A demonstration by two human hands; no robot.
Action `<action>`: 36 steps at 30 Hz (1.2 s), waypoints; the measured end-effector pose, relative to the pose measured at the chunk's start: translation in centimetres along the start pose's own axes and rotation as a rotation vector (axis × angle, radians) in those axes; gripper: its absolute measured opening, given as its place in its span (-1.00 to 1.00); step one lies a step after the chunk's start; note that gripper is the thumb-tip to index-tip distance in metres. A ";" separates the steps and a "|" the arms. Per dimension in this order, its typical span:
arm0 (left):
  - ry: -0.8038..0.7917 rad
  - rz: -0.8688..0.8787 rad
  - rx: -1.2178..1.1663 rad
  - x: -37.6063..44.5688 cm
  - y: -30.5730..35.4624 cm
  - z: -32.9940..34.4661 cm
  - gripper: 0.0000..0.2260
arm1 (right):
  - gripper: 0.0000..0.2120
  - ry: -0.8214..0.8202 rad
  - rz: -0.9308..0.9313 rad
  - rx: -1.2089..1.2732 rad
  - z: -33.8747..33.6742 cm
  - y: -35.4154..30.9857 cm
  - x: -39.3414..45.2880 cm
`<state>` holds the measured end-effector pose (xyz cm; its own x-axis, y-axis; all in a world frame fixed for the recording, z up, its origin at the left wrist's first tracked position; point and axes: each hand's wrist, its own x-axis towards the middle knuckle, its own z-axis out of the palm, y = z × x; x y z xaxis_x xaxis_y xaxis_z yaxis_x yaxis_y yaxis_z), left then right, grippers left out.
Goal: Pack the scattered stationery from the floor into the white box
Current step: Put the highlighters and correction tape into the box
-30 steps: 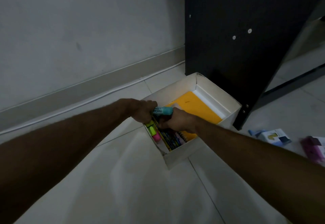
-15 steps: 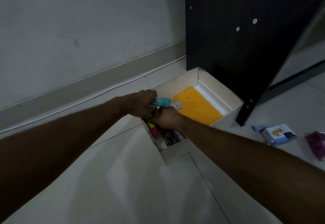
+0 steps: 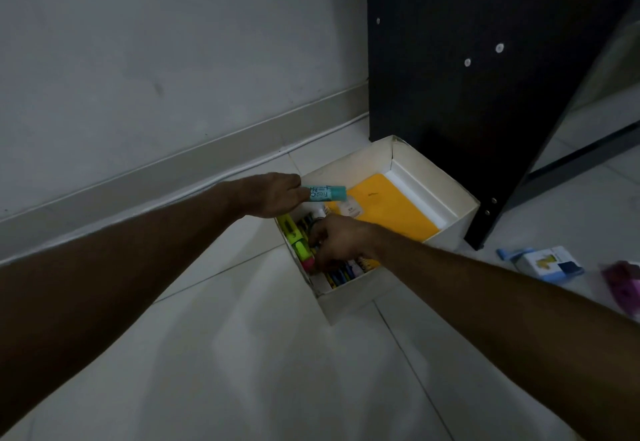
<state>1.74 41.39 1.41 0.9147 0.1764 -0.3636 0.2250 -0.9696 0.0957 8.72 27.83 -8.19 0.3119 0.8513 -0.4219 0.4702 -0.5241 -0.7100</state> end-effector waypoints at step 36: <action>0.081 0.014 0.102 4.2 0.3 1.9 -0.78 | -0.60 0.291 0.173 -0.061 -2.1 2.0 -1.7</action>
<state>5.00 41.48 -1.84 0.9425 0.1714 -0.2869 0.1801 -0.9836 0.0039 10.83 25.25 -7.74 0.6094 0.7124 -0.3481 0.4361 -0.6678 -0.6032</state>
